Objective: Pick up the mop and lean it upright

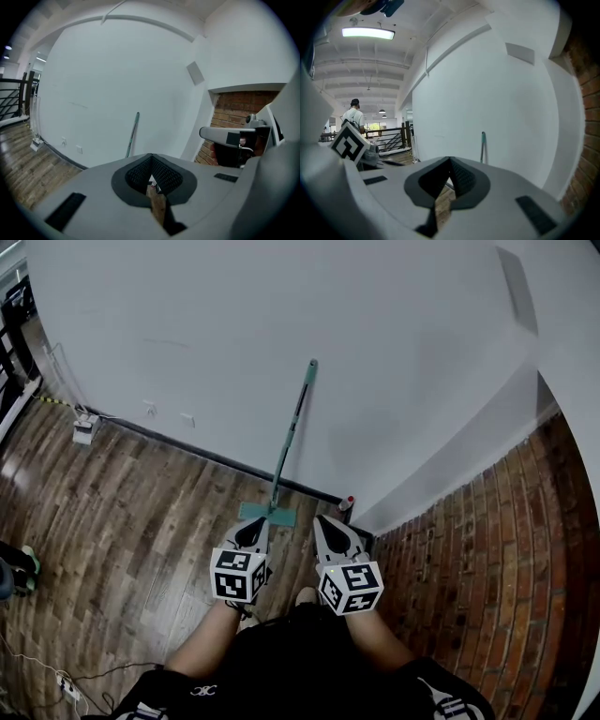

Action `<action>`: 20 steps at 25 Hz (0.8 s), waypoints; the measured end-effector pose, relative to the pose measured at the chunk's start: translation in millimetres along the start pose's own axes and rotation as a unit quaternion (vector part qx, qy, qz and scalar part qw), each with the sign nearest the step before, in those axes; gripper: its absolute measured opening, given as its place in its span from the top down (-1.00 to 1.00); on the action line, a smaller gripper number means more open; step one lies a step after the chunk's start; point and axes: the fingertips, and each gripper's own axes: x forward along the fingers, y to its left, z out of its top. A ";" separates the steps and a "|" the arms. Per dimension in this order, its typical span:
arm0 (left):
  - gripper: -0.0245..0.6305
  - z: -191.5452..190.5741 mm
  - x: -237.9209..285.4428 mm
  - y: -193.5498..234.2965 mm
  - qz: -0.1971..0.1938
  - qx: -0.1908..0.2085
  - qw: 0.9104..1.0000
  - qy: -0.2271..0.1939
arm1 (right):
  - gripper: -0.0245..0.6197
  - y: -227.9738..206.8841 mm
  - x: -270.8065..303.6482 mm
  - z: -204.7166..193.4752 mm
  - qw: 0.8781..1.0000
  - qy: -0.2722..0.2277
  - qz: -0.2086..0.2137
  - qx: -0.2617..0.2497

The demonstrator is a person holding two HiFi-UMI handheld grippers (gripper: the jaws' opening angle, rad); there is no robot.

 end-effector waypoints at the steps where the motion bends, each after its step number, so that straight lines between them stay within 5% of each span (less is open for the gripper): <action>1: 0.94 0.8 5.4 1.5 0.000 0.002 1.000 0.002 | 0.88 -6.1 4.7 -2.5 1.000 0.003 -0.002 0.005; 9: 0.94 36.4 66.7 21.2 0.024 0.036 0.999 0.016 | 0.88 -52.7 67.9 18.1 1.000 -0.025 0.014 0.009; 20: 0.94 89.4 167.6 12.0 0.046 0.023 0.998 0.029 | 0.88 -143.5 132.9 43.5 0.998 -0.026 0.056 0.026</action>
